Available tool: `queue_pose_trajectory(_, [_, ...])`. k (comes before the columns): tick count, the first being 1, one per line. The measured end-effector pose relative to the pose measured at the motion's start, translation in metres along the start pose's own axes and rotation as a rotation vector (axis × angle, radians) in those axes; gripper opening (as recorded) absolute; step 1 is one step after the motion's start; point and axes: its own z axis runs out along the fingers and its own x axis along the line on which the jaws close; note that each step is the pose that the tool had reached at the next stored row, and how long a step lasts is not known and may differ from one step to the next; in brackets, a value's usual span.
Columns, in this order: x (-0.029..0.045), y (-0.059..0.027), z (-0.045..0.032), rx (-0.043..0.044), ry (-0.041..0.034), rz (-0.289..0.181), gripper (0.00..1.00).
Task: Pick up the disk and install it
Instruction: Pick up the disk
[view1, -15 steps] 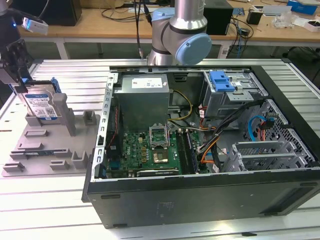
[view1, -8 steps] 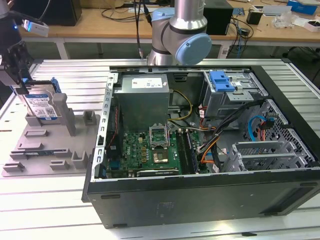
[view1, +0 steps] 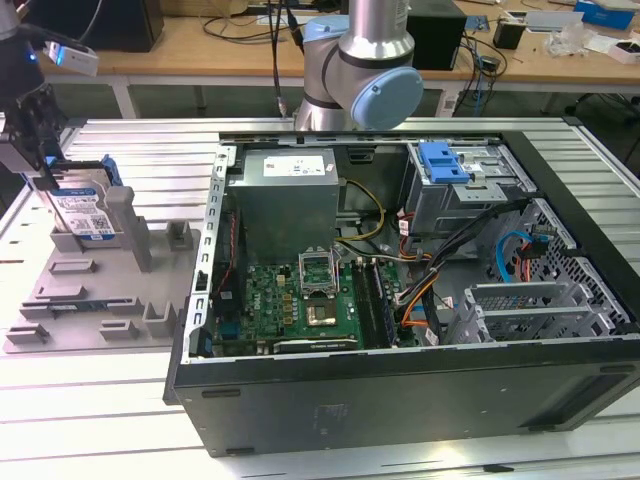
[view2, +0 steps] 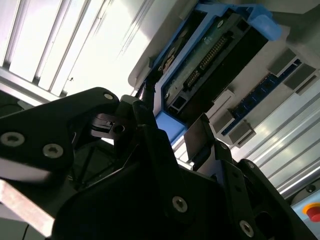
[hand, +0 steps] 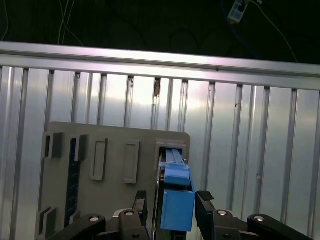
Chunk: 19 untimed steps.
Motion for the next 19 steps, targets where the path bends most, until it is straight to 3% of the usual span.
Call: queue_pose_trajectory(19, [-0.0005, 0.0032, 0.0049, 0.0063, -0.0004, 0.052, 0.51])
